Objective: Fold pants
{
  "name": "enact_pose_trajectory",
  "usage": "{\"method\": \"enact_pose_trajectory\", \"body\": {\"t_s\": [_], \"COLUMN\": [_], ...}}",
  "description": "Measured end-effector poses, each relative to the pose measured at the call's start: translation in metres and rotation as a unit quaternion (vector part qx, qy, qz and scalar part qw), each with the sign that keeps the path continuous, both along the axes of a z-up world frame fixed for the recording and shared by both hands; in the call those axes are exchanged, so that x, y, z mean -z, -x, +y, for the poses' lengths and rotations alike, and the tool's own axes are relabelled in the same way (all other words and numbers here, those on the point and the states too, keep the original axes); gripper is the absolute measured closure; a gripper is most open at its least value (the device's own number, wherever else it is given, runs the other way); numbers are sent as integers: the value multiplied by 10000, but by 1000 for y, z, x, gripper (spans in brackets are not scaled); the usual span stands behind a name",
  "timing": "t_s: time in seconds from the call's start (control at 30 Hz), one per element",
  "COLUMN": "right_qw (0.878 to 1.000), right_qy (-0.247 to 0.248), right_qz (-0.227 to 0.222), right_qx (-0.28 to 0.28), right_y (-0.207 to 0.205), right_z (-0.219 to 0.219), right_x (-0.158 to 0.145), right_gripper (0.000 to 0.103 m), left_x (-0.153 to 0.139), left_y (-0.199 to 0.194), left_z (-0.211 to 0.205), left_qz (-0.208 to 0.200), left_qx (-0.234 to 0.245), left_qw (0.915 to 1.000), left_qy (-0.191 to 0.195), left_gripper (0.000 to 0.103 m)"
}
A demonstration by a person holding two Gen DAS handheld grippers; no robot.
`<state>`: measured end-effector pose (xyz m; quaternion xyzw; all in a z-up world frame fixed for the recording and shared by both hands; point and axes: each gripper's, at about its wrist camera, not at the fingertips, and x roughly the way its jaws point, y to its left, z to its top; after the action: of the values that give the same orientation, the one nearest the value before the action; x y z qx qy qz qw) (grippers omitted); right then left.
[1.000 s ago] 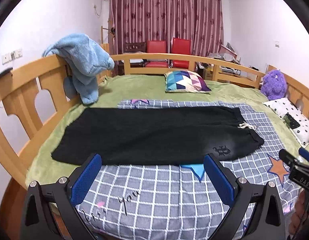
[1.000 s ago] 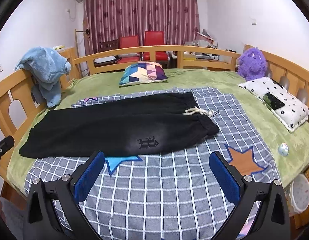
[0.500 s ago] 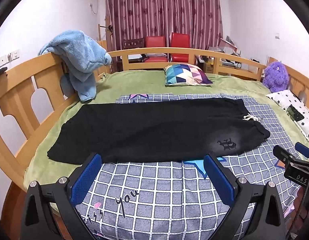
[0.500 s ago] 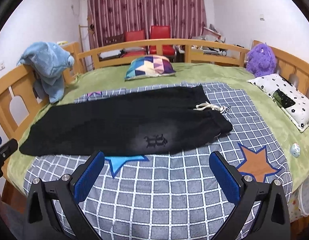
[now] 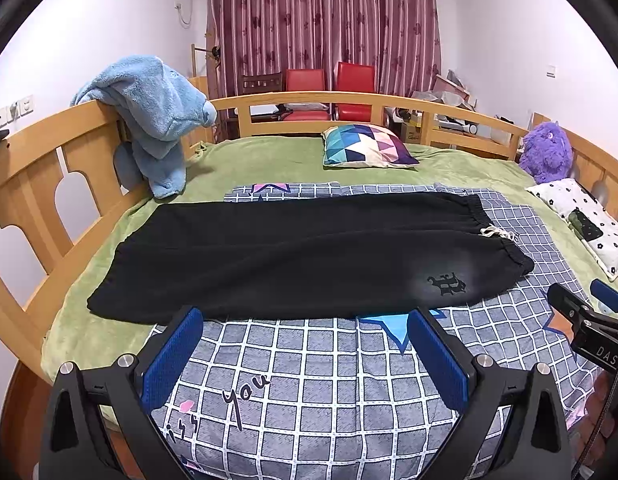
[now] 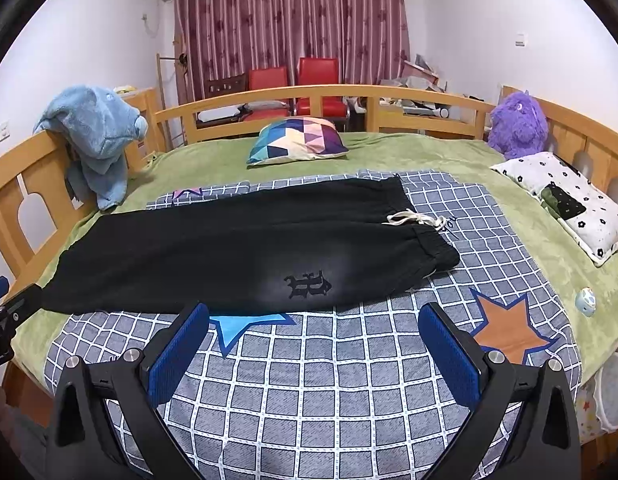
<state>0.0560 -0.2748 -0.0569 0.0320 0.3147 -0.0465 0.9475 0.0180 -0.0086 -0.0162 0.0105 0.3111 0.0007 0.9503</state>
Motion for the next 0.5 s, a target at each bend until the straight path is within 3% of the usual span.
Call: {"method": "enact_pose_trajectory", "body": {"t_s": [0.5], "right_qw": [10000], "right_qy": [41], "right_qz": [-4], "right_qx": [-30], "right_y": [3], "right_z": [4], "right_x": [-2], "right_gripper": [0], "left_x": [-2], "left_y": [1], "left_z": [5], "left_qz": [32], "left_qx": [-51], "left_qw": [9999], "left_qy": [87], "left_gripper": [0]}}
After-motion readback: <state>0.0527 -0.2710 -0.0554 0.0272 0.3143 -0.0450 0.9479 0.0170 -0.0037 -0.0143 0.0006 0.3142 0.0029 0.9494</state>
